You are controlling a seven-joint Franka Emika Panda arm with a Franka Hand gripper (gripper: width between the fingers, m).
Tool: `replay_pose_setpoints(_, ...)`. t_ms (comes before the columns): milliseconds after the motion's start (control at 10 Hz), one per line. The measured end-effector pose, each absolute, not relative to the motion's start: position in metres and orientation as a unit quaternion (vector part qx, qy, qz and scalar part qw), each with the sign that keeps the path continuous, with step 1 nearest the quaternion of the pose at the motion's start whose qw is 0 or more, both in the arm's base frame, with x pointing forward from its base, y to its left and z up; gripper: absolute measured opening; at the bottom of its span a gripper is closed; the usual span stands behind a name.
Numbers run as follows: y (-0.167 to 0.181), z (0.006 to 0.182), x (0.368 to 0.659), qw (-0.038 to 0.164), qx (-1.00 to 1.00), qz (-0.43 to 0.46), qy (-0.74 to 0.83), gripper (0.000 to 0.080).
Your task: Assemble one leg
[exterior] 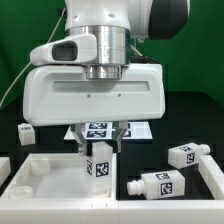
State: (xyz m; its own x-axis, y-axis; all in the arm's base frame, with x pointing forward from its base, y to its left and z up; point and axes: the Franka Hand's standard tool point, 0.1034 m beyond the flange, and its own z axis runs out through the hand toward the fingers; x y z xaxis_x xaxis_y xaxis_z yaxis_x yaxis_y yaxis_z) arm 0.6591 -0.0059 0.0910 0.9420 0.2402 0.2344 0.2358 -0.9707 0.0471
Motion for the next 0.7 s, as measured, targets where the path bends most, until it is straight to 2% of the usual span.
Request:
replay_pose_setpoints(500,-0.0037,0.0903,0.6591,-0.042,0.963,0.117,-0.239,0.0284)
replay_pose_setpoints(700,-0.0006,0.0903,0.6594,-0.046,0.943,0.114,-0.31,0.0284)
